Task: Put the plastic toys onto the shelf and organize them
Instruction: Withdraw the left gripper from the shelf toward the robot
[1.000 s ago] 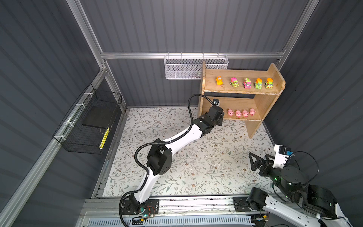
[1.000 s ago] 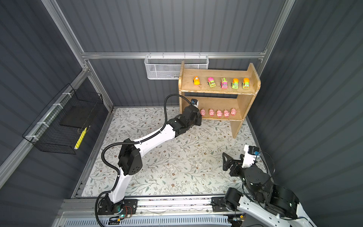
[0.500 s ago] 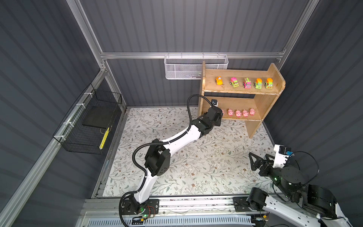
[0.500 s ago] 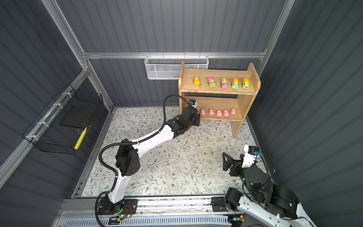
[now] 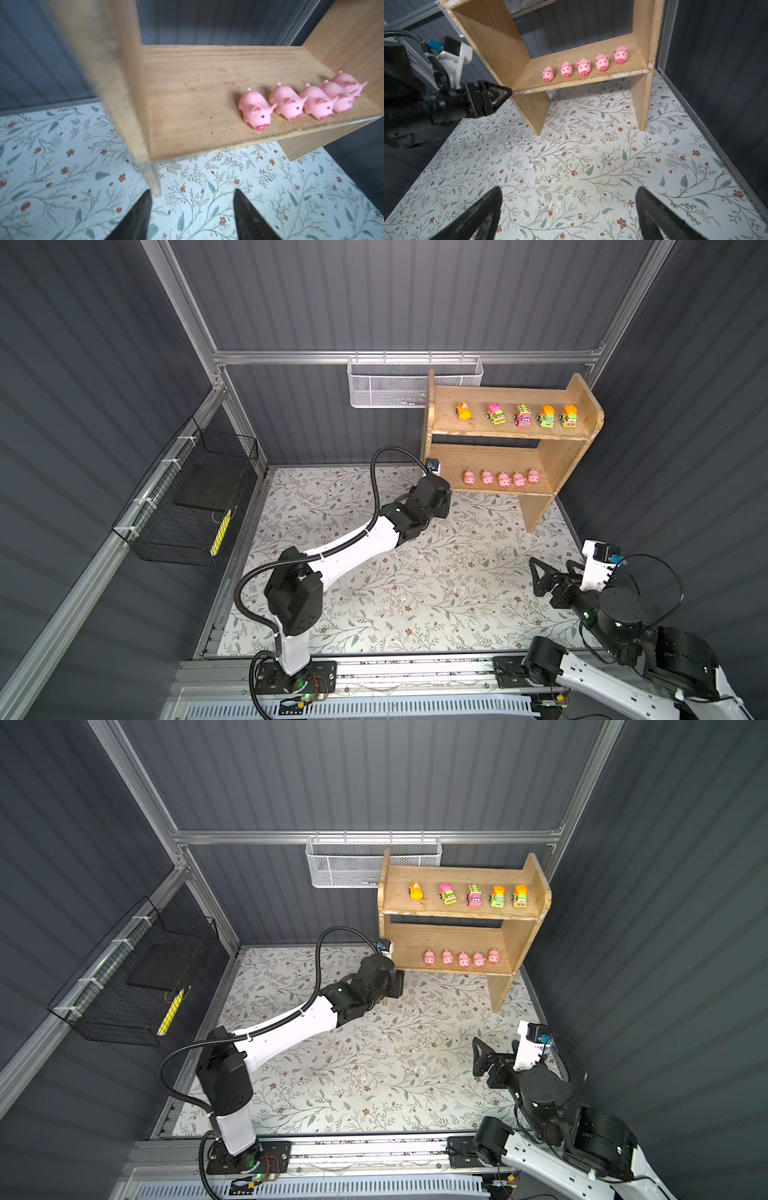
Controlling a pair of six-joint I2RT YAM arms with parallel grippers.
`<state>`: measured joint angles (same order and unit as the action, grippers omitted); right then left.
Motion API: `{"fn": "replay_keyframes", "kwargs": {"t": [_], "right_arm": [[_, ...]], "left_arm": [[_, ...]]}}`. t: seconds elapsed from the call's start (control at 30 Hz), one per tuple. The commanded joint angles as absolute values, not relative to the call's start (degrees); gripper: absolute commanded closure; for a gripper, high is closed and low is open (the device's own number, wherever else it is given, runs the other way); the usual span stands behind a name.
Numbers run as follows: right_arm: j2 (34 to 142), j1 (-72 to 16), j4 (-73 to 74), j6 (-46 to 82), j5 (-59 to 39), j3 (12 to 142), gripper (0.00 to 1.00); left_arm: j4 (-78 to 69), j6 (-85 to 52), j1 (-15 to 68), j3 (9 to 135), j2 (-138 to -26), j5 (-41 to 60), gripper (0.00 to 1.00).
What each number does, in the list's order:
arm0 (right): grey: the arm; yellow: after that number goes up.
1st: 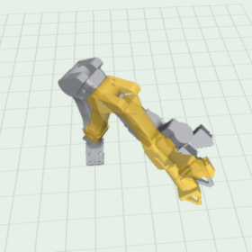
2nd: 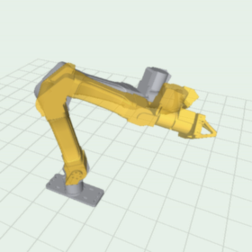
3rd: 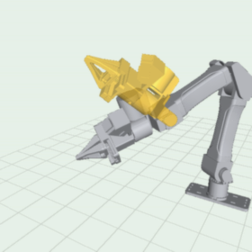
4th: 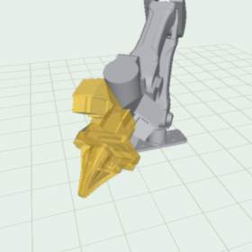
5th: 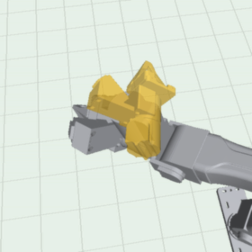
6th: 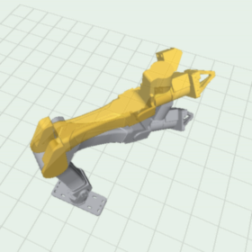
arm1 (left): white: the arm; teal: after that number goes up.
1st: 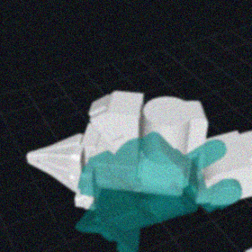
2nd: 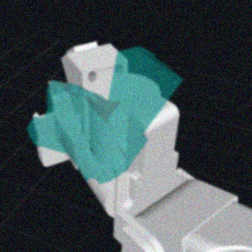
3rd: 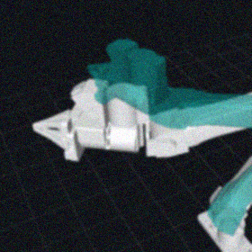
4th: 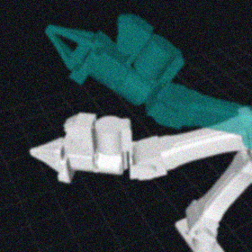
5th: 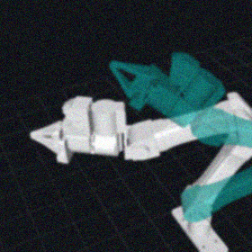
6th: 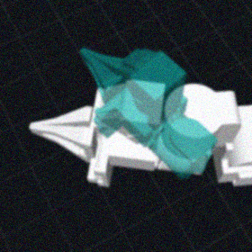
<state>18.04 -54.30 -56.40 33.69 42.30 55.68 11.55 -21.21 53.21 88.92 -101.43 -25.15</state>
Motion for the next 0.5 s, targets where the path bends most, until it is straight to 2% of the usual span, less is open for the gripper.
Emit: {"fn": "replay_keyframes", "kwargs": {"t": [0.0, 0.07, 0.27, 0.47], "right_arm": [[20.4, -54.1, -54.2, 30.8, 44.0, 56.0, 0.01], [23.0, -54.1, -52.8, 29.4, 44.5, 55.0, 0.01], [27.8, -54.1, -44.9, 26.2, 43.6, 51.8, 0.01], [32.8, -50.9, -36.8, 23.5, 38.5, 48.5, 0.01]], "left_arm": [[11.1, -21.1, 55.6, 82.2, -93.2, -28.0, 0.18], [11.2, -20.7, 56.5, 75.4, -87.0, -29.1, 0.01], [14.5, -18.9, 56.7, 61.7, -70.1, -30.4, 0.0], [25.5, -20.4, 56.5, 52.9, -58.6, -39.7, 0.0]]}}
